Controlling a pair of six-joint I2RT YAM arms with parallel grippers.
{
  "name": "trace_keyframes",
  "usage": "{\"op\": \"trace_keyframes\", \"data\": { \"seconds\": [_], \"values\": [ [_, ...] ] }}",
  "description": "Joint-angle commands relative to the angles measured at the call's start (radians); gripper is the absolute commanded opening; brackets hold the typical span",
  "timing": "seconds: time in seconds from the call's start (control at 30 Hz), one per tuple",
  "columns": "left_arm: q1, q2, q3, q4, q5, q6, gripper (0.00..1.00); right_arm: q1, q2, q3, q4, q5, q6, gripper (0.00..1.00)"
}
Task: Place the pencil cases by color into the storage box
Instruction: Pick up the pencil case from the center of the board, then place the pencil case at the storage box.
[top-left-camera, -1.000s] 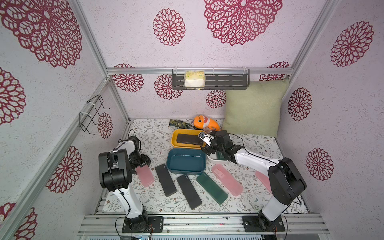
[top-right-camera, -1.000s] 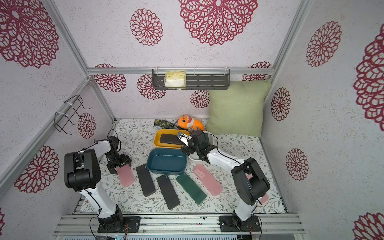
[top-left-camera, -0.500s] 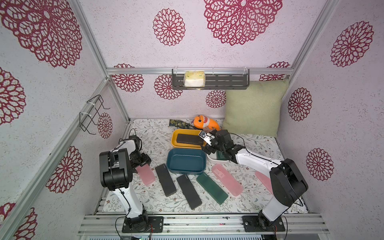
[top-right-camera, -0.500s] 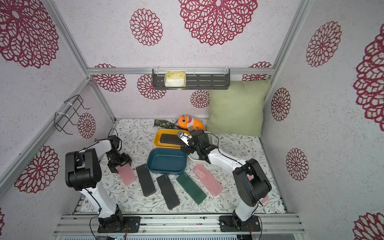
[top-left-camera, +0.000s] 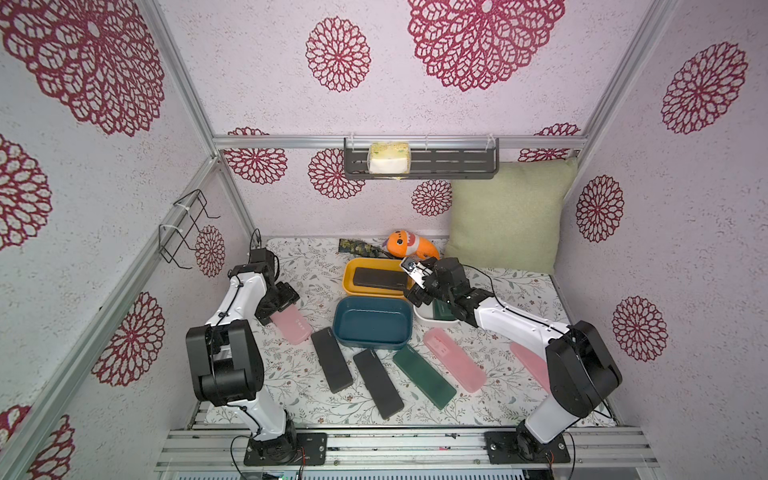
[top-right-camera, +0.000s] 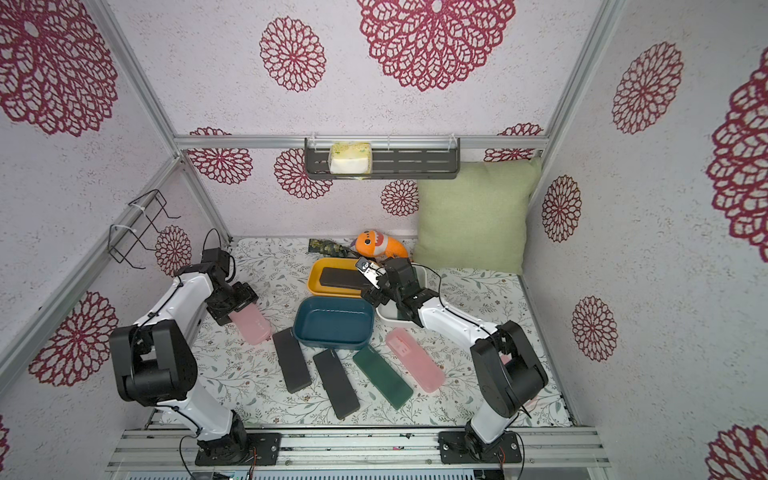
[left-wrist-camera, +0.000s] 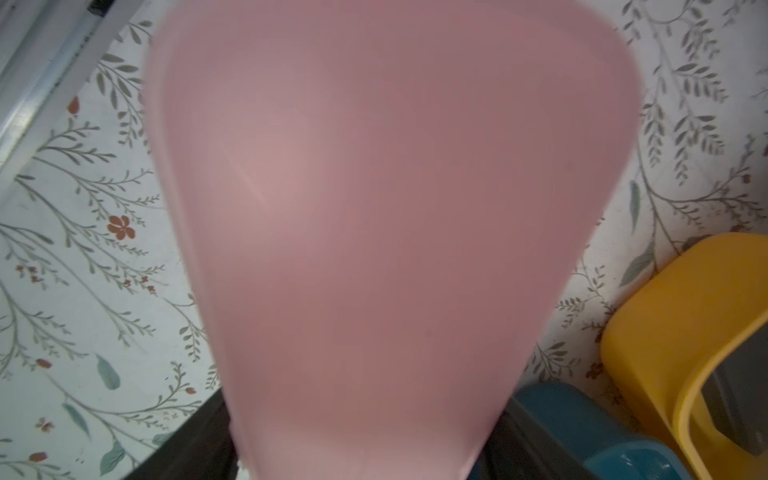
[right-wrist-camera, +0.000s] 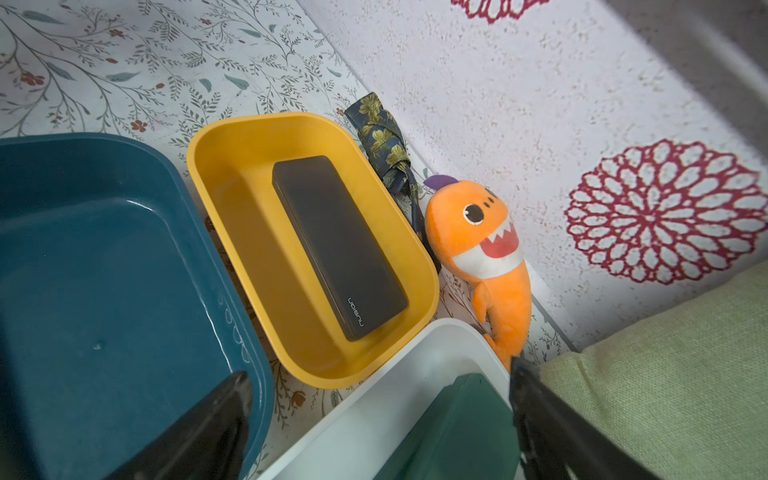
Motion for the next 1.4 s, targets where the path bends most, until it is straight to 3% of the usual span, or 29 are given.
{"op": "trace_keyframes", "data": {
  "seconds": [0.0, 0.37, 0.63, 0.73, 0.9, 1.1, 1.37],
  "values": [
    [-0.039, -0.047, 0.039, -0.036, -0.017, -0.028, 0.61, -0.012, -0.066, -0.009, 0.035, -0.019, 0.040, 0.99],
    [-0.251, 0.033, 0.256, -0.022, -0.057, 0.220, 0.62, -0.070, -0.133, -0.047, 0.063, 0.026, 0.128, 0.99],
    [-0.408, 0.129, 0.439, 0.004, -0.059, 0.610, 0.64, -0.135, -0.236, -0.120, 0.057, 0.068, 0.168, 0.99],
    [-0.445, 0.152, 0.476, -0.002, 0.004, 0.766, 0.65, -0.155, -0.270, -0.149, 0.057, 0.079, 0.177, 0.99],
    [-0.517, 0.164, 0.487, -0.003, 0.068, 0.969, 0.66, -0.182, -0.314, -0.187, 0.051, 0.088, 0.184, 0.99],
    [-0.618, 0.158, 0.441, -0.005, 0.058, 1.203, 0.67, -0.210, -0.351, -0.217, 0.042, 0.095, 0.183, 0.99],
    [-0.713, 0.191, 0.412, -0.058, 0.034, 1.356, 0.66, -0.249, -0.386, -0.248, 0.039, 0.094, 0.182, 0.99]
  ]
}}
